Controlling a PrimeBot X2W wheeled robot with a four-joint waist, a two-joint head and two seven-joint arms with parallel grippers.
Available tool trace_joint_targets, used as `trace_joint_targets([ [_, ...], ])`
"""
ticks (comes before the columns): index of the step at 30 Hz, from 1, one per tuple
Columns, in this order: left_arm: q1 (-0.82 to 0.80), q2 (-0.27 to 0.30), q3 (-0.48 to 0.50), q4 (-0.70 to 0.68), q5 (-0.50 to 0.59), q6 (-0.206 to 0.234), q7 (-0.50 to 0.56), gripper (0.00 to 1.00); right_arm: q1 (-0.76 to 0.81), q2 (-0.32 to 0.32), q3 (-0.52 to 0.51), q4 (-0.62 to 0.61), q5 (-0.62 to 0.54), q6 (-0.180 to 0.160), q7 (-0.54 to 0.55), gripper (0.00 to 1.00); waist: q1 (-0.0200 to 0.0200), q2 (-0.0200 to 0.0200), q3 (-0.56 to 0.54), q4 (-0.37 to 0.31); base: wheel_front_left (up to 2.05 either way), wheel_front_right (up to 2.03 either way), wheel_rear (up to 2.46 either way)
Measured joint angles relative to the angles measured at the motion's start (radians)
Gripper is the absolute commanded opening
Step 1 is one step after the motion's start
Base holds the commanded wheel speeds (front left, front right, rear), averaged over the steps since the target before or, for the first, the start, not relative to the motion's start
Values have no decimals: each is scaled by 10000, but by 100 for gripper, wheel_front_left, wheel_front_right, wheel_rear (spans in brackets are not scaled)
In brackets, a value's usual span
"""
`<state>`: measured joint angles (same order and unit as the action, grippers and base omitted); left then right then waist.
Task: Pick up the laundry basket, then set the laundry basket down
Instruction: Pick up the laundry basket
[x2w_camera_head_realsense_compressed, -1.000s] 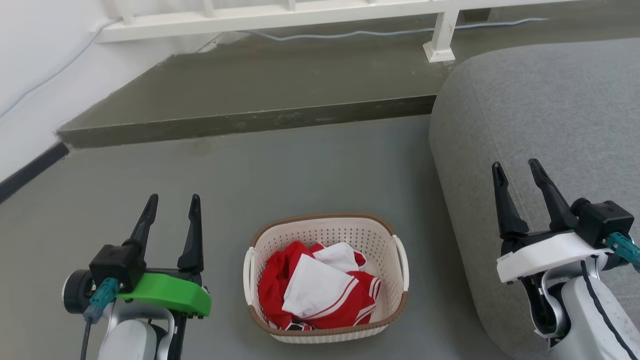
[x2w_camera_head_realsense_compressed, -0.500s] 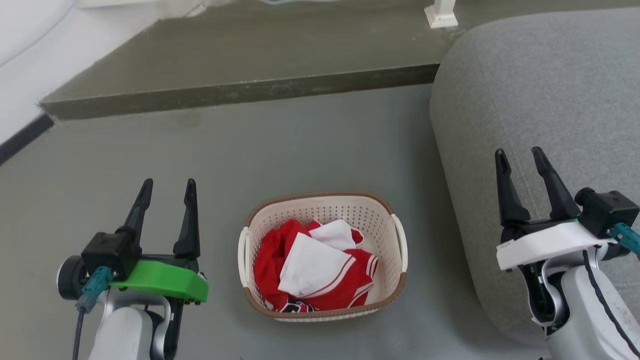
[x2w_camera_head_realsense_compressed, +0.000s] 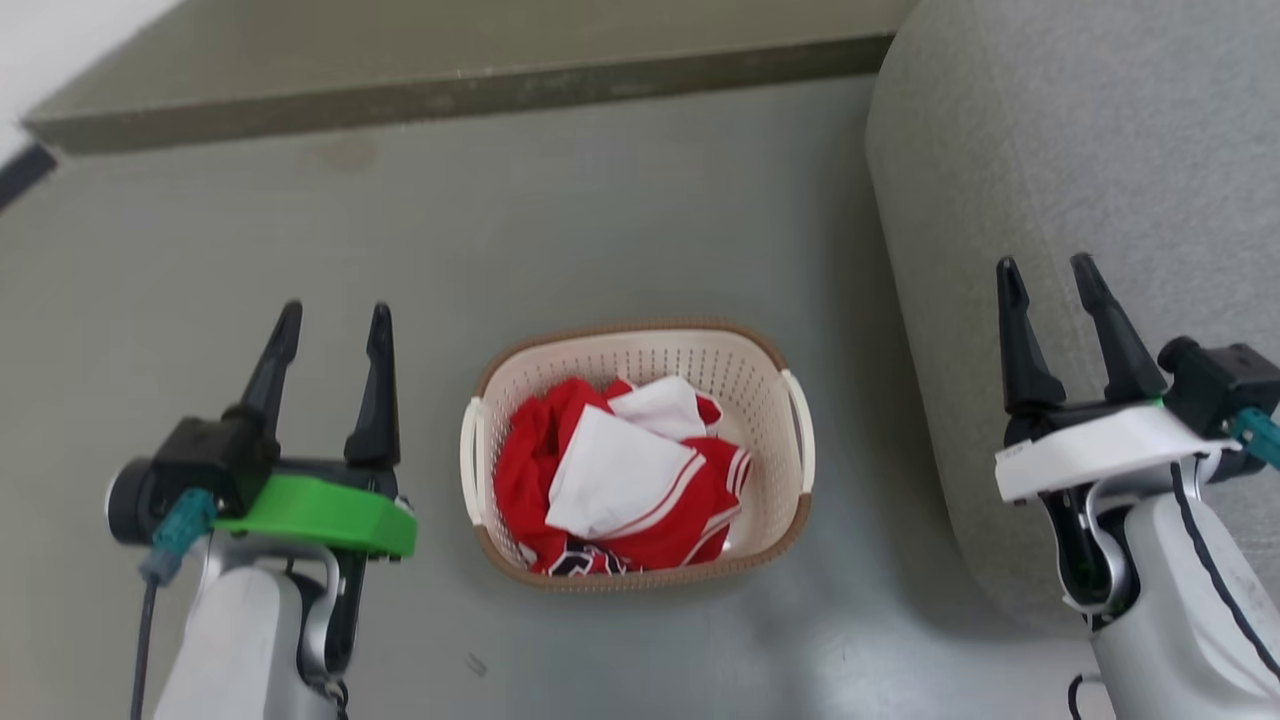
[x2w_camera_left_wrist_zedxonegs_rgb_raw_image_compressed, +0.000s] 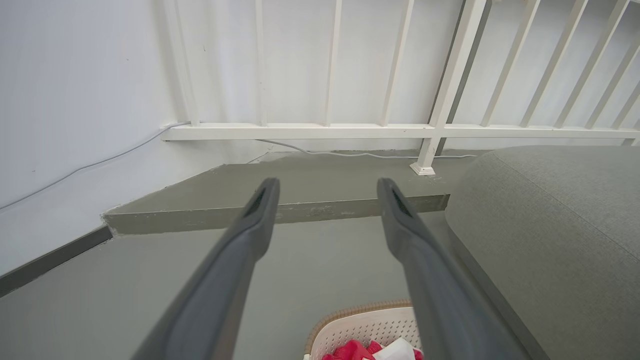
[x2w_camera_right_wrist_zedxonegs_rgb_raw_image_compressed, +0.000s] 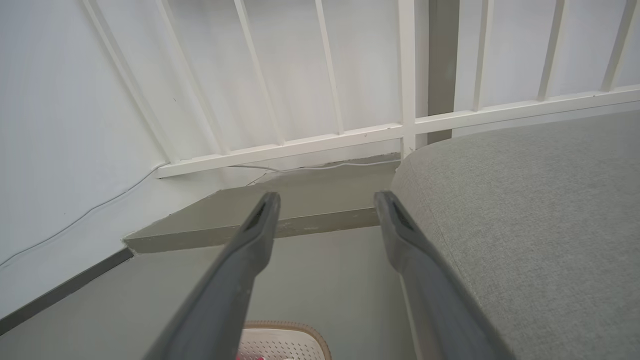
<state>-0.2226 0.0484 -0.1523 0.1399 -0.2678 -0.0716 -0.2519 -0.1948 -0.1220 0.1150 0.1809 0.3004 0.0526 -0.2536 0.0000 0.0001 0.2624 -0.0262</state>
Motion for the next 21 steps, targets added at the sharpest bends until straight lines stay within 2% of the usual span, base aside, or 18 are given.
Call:
trace_joint_targets([
  [3, -305, -4, 27, -111, 29, -35, 0, 100, -284, 13, 67, 173, -4, 90, -10, 100, 0, 0, 336, 4, 0, 0, 0],
  [21, -1384, -29, 146, 347, -33, -123, 0, 100, -1739, 35, 282, 1043, -52, 117, -10, 100, 1, 0, 2308, -4, 0, 0, 0],
])
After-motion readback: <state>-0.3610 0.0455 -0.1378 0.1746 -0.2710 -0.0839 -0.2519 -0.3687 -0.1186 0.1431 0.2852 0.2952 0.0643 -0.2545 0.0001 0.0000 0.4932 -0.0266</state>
